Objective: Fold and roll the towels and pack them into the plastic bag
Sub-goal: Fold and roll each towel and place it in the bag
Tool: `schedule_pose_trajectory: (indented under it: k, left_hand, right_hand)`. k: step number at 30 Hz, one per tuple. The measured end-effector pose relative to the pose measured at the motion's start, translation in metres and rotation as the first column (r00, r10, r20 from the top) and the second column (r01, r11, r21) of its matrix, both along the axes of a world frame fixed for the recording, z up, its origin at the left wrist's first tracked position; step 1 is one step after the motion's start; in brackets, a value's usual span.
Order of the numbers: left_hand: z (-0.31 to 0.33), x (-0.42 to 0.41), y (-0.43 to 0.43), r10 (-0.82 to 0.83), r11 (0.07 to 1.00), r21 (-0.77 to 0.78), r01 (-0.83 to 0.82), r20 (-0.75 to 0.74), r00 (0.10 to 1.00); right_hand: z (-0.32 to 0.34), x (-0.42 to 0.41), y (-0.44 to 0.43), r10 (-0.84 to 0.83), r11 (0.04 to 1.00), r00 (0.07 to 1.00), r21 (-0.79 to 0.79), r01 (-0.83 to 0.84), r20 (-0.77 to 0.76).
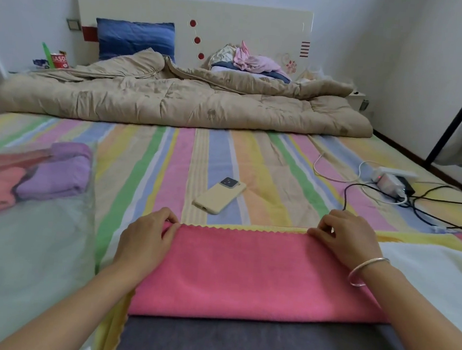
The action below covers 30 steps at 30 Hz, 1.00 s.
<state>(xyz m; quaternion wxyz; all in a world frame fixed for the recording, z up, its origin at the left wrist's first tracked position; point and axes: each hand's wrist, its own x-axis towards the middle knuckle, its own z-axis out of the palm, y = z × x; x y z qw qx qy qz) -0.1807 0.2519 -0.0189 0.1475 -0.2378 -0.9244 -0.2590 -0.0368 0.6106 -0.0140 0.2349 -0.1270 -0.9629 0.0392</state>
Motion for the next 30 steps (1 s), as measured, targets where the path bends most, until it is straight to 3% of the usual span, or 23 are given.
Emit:
schedule_pose_trajectory:
  k: [5,8,11,14,16,19,21,23,24,25,26,27,28,29,30]
  left_hand:
    - [0.000,0.000,0.004,0.071,0.986,-0.151,-0.075,-0.031,0.997]
    - [0.000,0.005,0.008,0.061,0.974,-0.205,-0.093,-0.159,0.985]
    - [0.000,0.034,0.025,-0.124,0.982,-0.169,0.080,-0.265,0.956]
    - [-0.004,0.076,0.043,-0.305,0.904,-0.327,0.275,-0.045,0.951]
    - [-0.014,0.087,0.044,-0.271,0.861,-0.417,0.291,0.108,0.957]
    - [-0.022,0.088,0.041,-0.219,0.857,-0.453,0.244,0.108,0.970]
    - [-0.021,0.091,0.040,-0.195,0.867,-0.446,0.222,0.107,0.975]
    - [-0.021,0.096,0.040,-0.179,0.865,-0.455,0.212,0.114,0.977]
    - [-0.022,0.097,0.040,-0.176,0.862,-0.459,0.212,0.121,0.977]
    - [-0.022,0.098,0.040,-0.174,0.862,-0.461,0.212,0.123,0.977]
    - [-0.023,0.098,0.039,-0.172,0.861,-0.463,0.209,0.121,0.978]
    - [-0.023,0.099,0.038,-0.172,0.862,-0.462,0.207,0.117,0.978]
    - [-0.024,0.099,0.037,-0.173,0.864,-0.460,0.206,0.114,0.978]
    - [-0.024,0.100,0.036,-0.174,0.864,-0.459,0.206,0.111,0.978]
    - [-0.025,0.101,0.036,-0.176,0.865,-0.457,0.206,0.109,0.978]
  right_hand:
    - [0.000,-0.002,-0.009,-0.102,0.995,0.994,-0.009,0.102,0.049]
    - [0.008,0.009,-0.043,-0.211,0.976,0.977,-0.062,0.211,0.009]
    - [0.008,0.040,-0.109,-0.018,0.994,0.977,-0.103,0.041,0.214]
    - [-0.003,0.073,-0.149,0.118,0.984,0.869,-0.176,-0.037,0.481]
    - [-0.013,0.085,-0.134,0.025,0.989,0.848,-0.140,0.057,0.529]
    - [-0.006,0.100,-0.087,-0.274,0.915,0.751,-0.078,0.396,0.600]
    - [0.006,0.115,-0.071,-0.430,0.836,0.697,-0.038,0.547,0.574]
    - [0.018,0.128,-0.076,-0.523,0.804,0.739,-0.042,0.593,0.425]
    - [0.022,0.131,-0.084,-0.536,0.792,0.768,-0.105,0.601,0.350]
    - [0.025,0.134,-0.092,-0.520,0.756,0.803,-0.280,0.591,0.291]
    - [0.029,0.136,-0.102,-0.489,0.621,0.828,-0.557,0.551,0.275]
    - [0.031,0.136,-0.112,-0.436,0.365,0.853,-0.811,0.458,0.286]
    - [0.031,0.136,-0.118,-0.377,0.082,0.873,-0.927,0.365,0.310]
    - [0.029,0.137,-0.120,-0.343,-0.124,0.889,-0.952,0.279,0.305]
    - [0.025,0.136,-0.119,-0.355,-0.260,0.896,-0.949,0.179,0.267]
